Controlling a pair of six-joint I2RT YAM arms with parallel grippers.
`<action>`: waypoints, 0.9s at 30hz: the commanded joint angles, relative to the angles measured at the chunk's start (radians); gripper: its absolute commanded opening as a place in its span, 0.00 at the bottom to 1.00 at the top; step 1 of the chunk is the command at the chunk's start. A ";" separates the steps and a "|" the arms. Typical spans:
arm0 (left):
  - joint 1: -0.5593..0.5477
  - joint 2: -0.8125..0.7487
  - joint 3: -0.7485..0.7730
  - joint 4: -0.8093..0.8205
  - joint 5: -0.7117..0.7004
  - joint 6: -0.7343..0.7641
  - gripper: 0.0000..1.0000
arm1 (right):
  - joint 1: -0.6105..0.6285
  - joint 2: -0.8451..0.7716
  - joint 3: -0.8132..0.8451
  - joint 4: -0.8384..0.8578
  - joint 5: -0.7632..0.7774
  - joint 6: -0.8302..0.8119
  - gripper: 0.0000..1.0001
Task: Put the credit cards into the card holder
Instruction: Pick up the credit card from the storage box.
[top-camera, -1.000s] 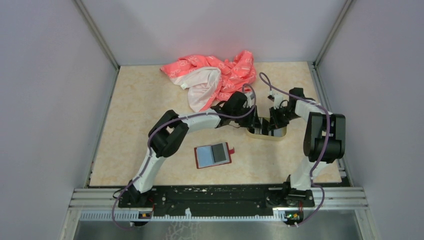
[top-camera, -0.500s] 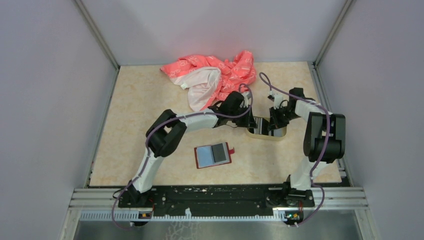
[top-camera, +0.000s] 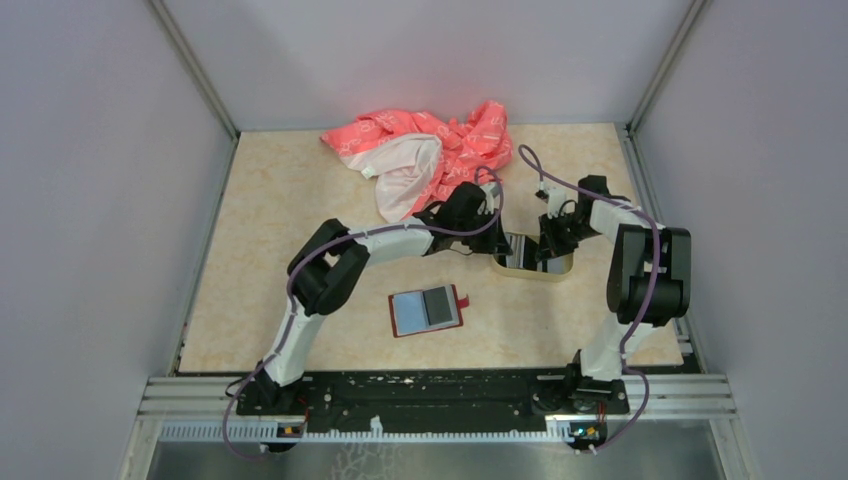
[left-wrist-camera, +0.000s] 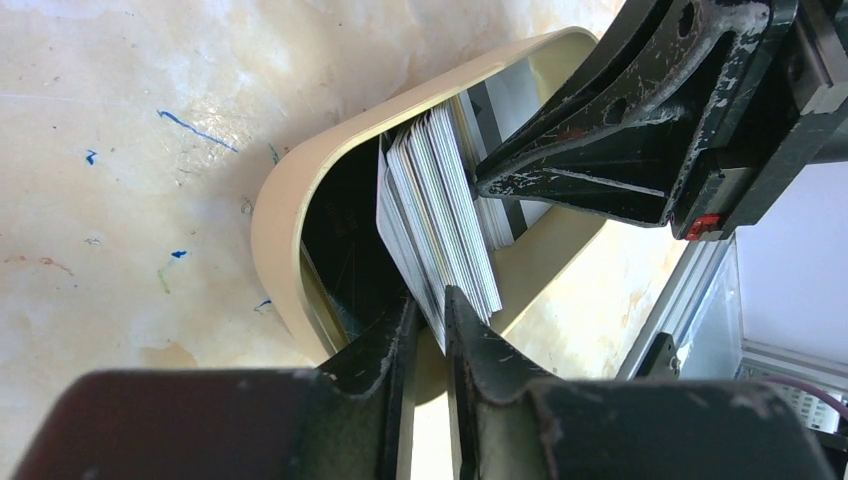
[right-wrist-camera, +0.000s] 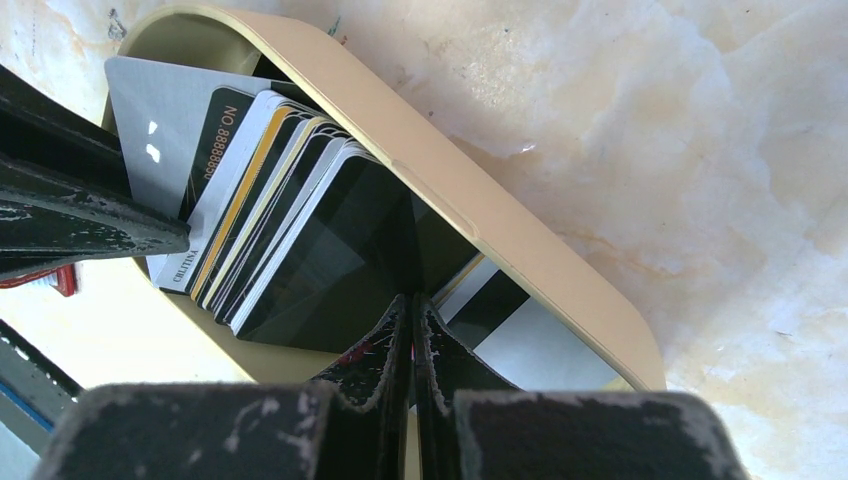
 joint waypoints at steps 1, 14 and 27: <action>0.010 -0.040 -0.009 0.031 0.030 0.009 0.24 | 0.009 -0.002 0.024 -0.001 -0.019 0.005 0.02; 0.017 -0.047 -0.021 0.033 0.023 0.008 0.25 | 0.009 -0.001 0.024 -0.002 -0.019 0.004 0.02; 0.019 -0.065 -0.035 0.031 0.008 0.014 0.13 | 0.009 0.000 0.024 -0.004 -0.019 0.004 0.02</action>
